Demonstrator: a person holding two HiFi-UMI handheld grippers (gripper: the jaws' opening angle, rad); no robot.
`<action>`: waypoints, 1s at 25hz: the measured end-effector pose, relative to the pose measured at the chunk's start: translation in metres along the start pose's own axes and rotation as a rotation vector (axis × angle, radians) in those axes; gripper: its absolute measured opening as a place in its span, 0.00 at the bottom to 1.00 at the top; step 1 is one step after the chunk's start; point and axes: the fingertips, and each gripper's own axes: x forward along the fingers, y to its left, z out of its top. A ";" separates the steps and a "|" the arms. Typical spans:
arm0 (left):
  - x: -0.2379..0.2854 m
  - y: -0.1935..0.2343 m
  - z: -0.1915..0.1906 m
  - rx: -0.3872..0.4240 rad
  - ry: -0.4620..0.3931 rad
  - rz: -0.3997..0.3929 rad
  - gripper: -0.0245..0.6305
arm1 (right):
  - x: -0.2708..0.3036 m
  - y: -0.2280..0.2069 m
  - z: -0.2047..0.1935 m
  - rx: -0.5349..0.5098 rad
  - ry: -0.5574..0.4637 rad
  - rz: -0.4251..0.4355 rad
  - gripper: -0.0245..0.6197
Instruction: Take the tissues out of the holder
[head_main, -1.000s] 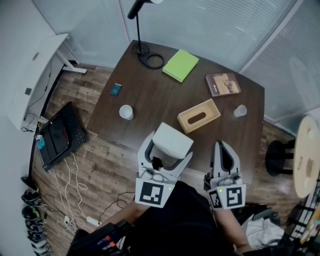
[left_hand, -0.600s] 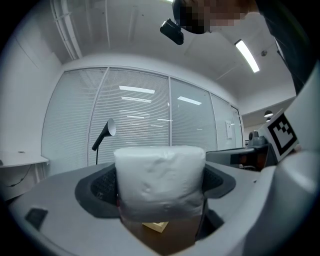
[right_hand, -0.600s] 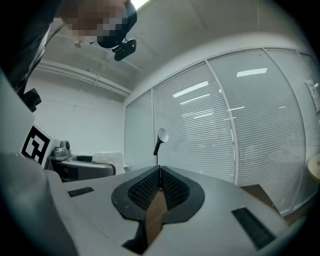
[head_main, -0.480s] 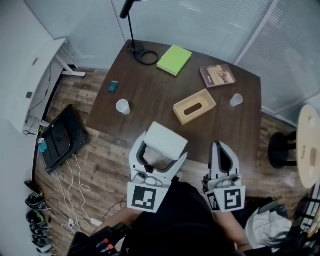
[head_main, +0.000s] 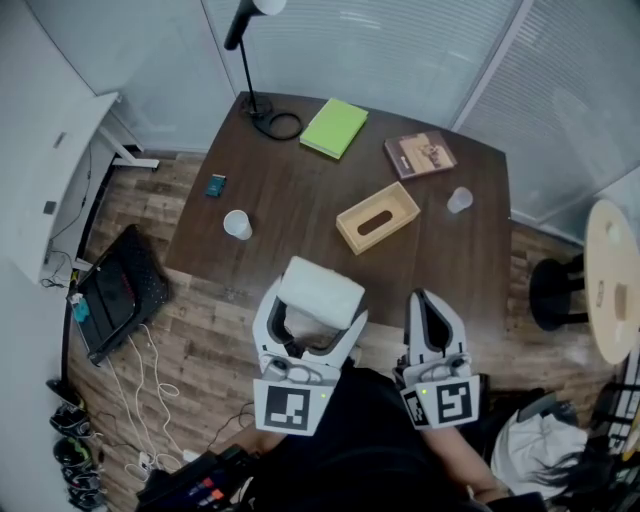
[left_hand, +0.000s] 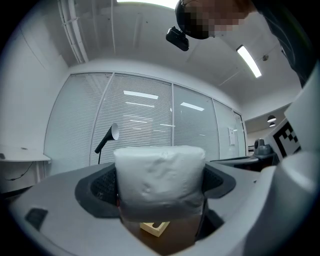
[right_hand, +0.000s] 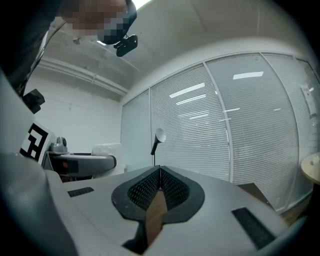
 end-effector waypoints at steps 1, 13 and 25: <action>-0.002 -0.004 -0.002 0.002 0.000 0.001 0.76 | -0.002 -0.002 0.001 0.008 -0.007 0.004 0.05; -0.002 -0.037 -0.018 0.035 0.018 0.036 0.76 | -0.020 -0.018 0.002 -0.044 -0.020 0.005 0.05; 0.007 -0.050 -0.015 0.066 0.015 0.034 0.76 | -0.023 -0.031 0.006 -0.054 -0.036 -0.003 0.05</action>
